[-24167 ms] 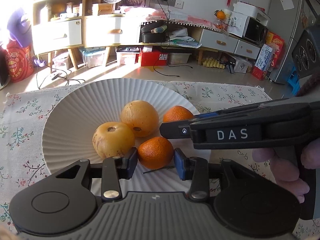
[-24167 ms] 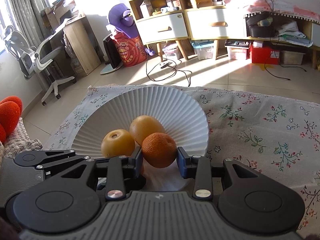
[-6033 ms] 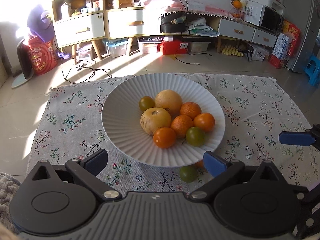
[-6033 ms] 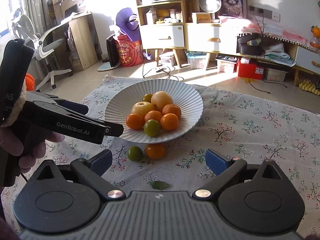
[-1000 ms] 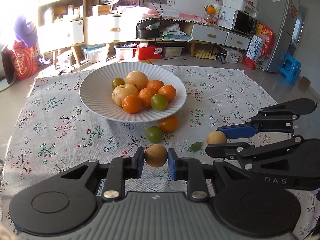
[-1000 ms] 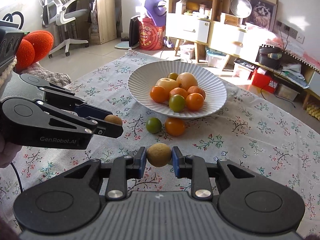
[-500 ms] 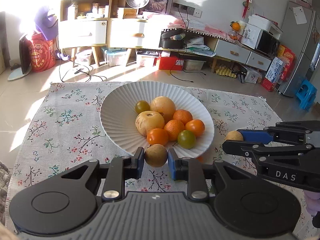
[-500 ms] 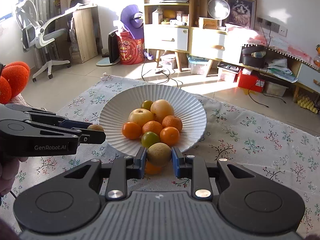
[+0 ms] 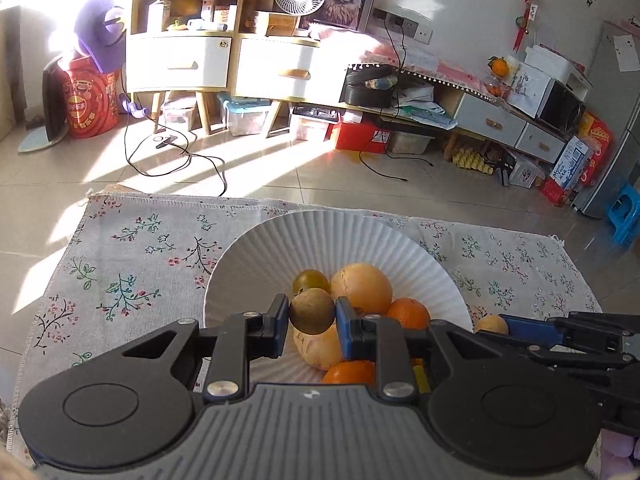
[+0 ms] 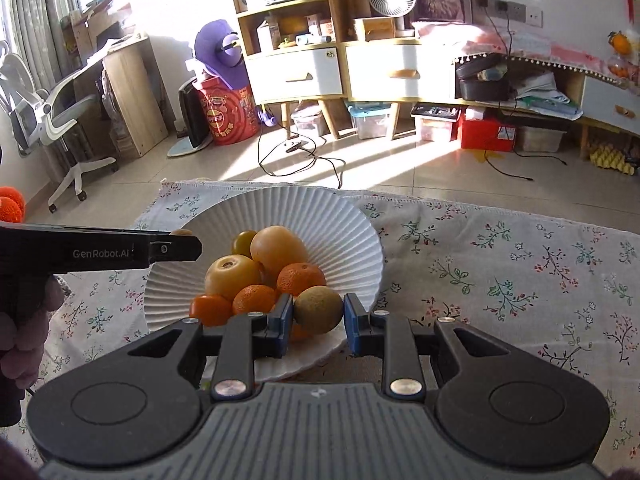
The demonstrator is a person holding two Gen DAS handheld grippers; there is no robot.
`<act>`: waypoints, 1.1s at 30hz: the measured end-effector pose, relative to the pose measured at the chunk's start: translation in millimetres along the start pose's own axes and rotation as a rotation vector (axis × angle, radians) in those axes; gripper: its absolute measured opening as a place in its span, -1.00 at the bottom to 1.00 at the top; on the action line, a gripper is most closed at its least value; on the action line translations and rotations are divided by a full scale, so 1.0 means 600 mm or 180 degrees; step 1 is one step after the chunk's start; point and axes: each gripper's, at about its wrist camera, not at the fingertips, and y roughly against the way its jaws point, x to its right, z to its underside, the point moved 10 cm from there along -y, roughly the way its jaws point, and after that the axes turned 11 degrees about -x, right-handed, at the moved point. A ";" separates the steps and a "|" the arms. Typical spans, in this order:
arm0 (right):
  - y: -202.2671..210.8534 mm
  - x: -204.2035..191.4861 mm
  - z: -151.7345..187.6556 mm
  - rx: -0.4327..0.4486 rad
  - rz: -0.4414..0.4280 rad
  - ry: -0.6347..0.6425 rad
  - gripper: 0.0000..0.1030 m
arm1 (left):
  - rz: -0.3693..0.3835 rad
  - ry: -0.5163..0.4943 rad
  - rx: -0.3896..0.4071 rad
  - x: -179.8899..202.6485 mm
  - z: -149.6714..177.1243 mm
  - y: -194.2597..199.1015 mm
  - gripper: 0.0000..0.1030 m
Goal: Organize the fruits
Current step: 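Carry both brown round fruits in the tools over the white plate, then open both tools to release the brown fruits onto the plate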
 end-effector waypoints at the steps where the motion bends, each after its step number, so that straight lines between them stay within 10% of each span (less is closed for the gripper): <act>1: -0.003 0.001 -0.006 0.0016 -0.0013 -0.0008 -0.53 | 0.0023 0.0000 0.0000 0.001 -0.009 -0.006 -0.51; 33: -0.075 0.006 -0.049 0.0044 -0.0138 0.0227 -0.52 | 0.0028 -0.0145 -0.0558 0.012 -0.060 -0.112 -0.50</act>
